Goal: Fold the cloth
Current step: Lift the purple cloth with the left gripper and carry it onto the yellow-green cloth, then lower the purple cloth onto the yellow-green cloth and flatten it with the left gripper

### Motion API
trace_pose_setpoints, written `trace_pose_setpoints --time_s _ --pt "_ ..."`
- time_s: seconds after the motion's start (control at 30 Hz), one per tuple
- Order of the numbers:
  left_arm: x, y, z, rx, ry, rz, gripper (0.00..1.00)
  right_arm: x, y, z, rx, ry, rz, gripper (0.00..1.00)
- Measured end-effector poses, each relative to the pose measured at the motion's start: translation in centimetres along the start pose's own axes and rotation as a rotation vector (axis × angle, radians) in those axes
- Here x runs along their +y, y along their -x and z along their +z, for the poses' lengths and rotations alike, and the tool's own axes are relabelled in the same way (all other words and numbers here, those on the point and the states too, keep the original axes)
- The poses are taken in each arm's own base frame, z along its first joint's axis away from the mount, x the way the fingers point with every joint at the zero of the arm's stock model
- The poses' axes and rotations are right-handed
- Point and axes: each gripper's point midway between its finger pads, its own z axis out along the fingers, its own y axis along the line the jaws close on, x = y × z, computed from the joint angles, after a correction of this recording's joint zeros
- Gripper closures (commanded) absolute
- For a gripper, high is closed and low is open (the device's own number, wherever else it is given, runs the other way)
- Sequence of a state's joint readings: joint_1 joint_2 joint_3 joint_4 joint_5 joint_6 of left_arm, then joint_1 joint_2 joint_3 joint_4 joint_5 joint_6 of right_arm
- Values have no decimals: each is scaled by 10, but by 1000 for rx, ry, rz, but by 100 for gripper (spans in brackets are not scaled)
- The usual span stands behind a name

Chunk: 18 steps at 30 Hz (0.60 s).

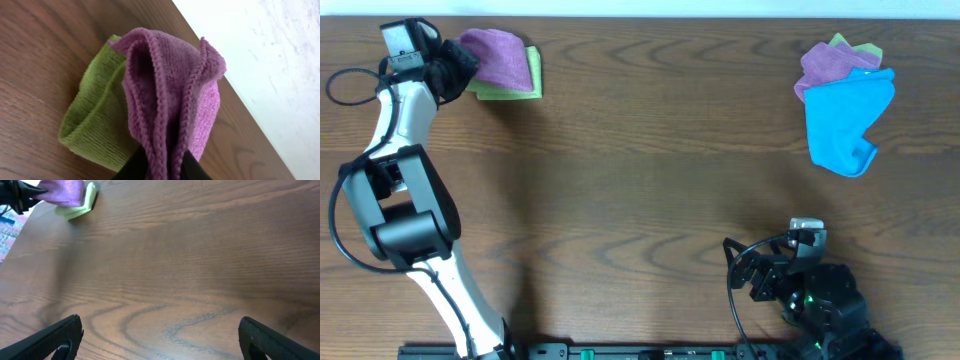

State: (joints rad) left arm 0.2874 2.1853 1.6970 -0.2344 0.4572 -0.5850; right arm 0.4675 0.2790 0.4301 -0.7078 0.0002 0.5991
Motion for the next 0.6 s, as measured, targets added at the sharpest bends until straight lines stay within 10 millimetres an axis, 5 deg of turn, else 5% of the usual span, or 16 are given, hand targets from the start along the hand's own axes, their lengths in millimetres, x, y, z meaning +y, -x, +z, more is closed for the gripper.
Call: trace_pose_setpoints --time_s 0.1,0.2,0.27,0.6 --pt "2 1 -1 -4 7 12 62 0 0 0 0 0 0 1" --pt "5 1 -1 -2 18 14 21 0 0 0 0 0 0 1" --pt "7 -1 -1 4 27 18 2 0 0 0 0 0 0 1" --pt "13 2 -3 2 34 22 5 0 0 0 0 0 0 1"
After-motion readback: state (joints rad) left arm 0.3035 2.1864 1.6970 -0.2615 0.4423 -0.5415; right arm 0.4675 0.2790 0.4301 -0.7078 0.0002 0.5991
